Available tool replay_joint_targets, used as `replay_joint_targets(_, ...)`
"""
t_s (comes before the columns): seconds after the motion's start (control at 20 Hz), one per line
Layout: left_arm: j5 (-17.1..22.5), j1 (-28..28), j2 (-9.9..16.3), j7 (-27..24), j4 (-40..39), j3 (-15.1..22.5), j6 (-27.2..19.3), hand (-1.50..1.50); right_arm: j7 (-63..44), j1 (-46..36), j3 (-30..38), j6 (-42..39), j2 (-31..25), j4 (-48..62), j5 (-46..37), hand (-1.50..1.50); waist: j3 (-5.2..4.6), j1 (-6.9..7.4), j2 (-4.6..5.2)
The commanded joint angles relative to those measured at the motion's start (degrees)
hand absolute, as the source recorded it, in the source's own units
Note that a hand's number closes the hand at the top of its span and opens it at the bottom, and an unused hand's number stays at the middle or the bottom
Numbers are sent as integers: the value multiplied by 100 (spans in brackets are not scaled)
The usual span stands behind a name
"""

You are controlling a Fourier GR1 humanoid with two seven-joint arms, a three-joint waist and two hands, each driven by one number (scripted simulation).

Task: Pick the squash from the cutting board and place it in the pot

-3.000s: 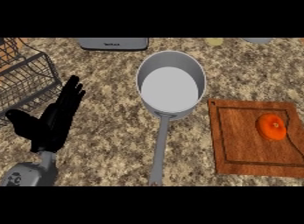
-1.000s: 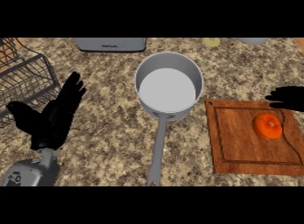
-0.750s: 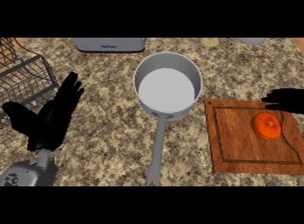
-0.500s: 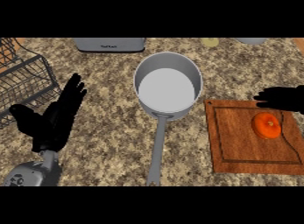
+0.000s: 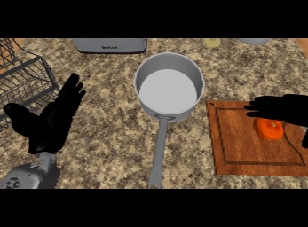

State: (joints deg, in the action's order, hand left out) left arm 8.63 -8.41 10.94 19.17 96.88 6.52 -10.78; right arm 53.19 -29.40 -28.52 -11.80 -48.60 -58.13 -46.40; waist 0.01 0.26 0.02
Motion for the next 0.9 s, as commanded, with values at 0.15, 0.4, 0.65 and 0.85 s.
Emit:
replay_joint_targets(0.15, -155, 24, -171, 275, 258, 35, -63, 0, -433, 170, 64, 3, 471, -52, -835, -150, -2, -17, -11)
replay_joint_targets(0.4, -172, 469, -213, -515, -97, -83, 291, 0, 115, -114, 365, 252, 773, 858, -1318, -150, -1, 27, 7)
replay_joint_targets(0.65, -469, 58, -422, -118, -41, 77, 14, 0, 847, -123, 497, -21, 695, 883, -1241, 150, 0, 16, 6)
replay_joint_targets(0.85, 16, -121, -136, -30, -240, -454, 425, 0, 861, 98, 626, 102, 826, 421, -1080, 150, -3, -28, -4)
